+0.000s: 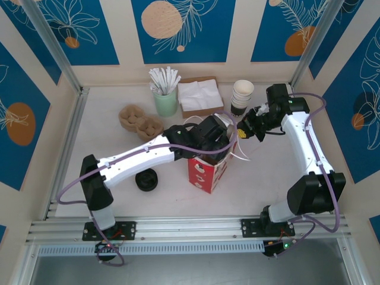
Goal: Pack the takeout coffee
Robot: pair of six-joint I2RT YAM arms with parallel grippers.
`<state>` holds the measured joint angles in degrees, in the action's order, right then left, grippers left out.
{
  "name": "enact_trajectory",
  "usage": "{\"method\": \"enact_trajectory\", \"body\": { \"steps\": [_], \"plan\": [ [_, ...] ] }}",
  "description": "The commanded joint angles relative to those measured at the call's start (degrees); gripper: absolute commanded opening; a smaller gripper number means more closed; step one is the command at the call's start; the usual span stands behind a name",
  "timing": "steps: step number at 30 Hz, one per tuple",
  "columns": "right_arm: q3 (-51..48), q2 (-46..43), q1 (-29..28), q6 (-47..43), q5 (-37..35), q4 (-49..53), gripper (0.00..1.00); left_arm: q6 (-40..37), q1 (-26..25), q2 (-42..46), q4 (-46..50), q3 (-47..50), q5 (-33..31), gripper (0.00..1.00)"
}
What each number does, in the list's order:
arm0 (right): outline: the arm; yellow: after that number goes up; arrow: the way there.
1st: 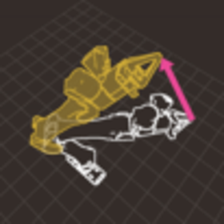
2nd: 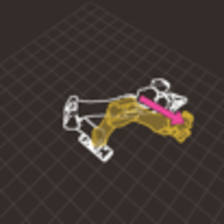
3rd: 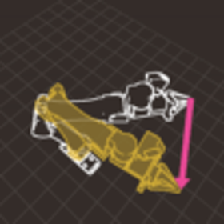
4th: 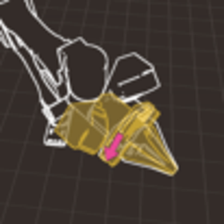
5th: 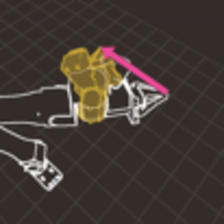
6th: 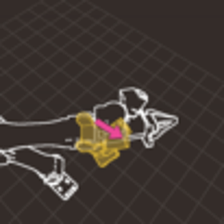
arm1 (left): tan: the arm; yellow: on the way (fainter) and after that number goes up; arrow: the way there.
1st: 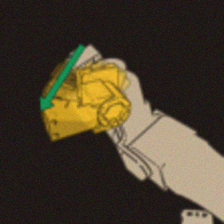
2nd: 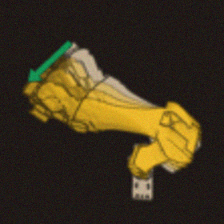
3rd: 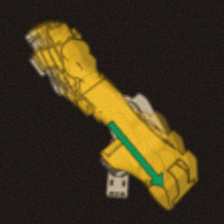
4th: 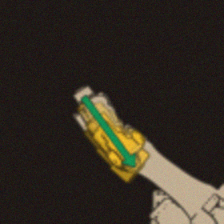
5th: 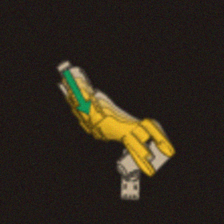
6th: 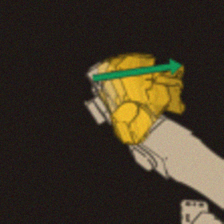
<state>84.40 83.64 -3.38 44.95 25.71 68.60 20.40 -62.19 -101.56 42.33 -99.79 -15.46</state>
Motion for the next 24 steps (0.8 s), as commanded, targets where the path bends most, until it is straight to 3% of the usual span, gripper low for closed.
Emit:
{"method": "enact_trajectory", "body": {
  "steps": [1, 13, 24],
  "plan": [
    [1.8, -0.3, -0.4, -4.1, 3.9, 0.8, 0.0, 2.1, 1.2, -0.5, -0.6, 0.9, 0.0, 0.7],
    [-1.7, -3.9, -0.5, -9.4, 4.7, -2.5, 0.0, 2.4, 3.4, 1.3, -1.4, 0.9, -4.3, 0.7],
    [-4.2, -6.2, -0.8, -13.9, 6.6, -7.8, 0.0, 1.4, 5.2, 0.4, -2.7, -0.2, -1.9, 0.7]
  ]
}}
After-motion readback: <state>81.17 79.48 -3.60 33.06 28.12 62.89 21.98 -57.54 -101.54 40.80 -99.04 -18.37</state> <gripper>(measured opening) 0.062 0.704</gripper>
